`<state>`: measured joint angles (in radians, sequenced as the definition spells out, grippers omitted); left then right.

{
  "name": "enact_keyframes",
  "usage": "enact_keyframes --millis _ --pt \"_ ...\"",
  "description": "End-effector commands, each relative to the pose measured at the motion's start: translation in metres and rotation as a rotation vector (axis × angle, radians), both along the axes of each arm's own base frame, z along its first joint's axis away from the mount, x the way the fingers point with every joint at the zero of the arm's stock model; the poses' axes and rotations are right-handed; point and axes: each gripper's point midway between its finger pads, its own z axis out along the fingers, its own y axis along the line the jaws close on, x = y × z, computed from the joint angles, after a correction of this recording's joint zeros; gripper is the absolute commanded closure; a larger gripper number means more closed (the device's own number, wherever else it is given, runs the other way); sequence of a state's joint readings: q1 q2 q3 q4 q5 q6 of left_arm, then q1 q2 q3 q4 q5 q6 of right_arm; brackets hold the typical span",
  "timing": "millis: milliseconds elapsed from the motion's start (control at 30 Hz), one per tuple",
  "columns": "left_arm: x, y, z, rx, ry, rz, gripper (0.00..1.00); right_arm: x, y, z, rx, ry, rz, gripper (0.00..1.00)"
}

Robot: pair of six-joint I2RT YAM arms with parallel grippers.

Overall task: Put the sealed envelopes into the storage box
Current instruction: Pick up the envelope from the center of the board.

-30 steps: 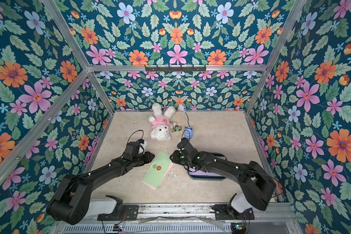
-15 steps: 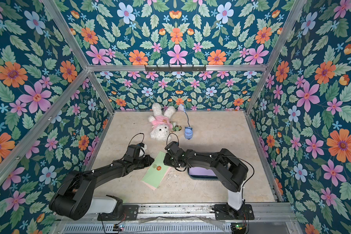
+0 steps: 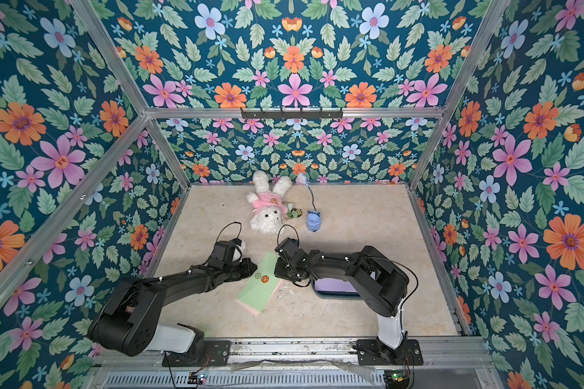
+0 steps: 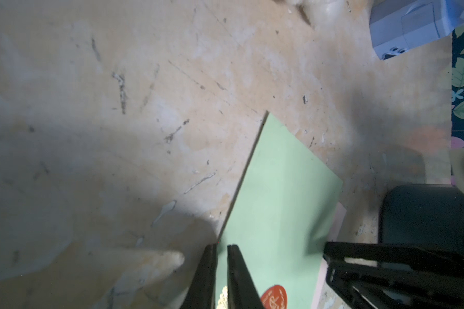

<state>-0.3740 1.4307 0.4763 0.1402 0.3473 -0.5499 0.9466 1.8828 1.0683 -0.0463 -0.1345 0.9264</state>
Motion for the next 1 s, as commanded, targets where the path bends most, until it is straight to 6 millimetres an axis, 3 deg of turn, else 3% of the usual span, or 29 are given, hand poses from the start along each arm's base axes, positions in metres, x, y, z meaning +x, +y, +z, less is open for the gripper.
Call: enact_keyframes --millis 0,267,633,800,967 --pt "-0.011 0.005 -0.012 0.028 0.059 0.002 0.85 -0.005 -0.005 -0.003 -0.013 0.032 -0.021 0.60" --pt "-0.012 0.006 -0.012 0.037 0.064 0.000 0.87 0.001 -0.013 0.015 -0.017 -0.005 -0.076 0.58" --pt "-0.016 0.007 -0.020 0.051 0.087 -0.008 0.89 -0.004 -0.013 0.000 -0.011 0.041 -0.084 0.57" --pt "-0.016 0.006 -0.022 0.046 0.095 -0.013 0.89 -0.007 -0.006 -0.003 0.034 0.067 -0.083 0.57" --pt "-0.016 0.005 -0.021 0.042 0.093 -0.015 0.90 0.002 0.007 0.011 0.133 0.052 -0.076 0.57"
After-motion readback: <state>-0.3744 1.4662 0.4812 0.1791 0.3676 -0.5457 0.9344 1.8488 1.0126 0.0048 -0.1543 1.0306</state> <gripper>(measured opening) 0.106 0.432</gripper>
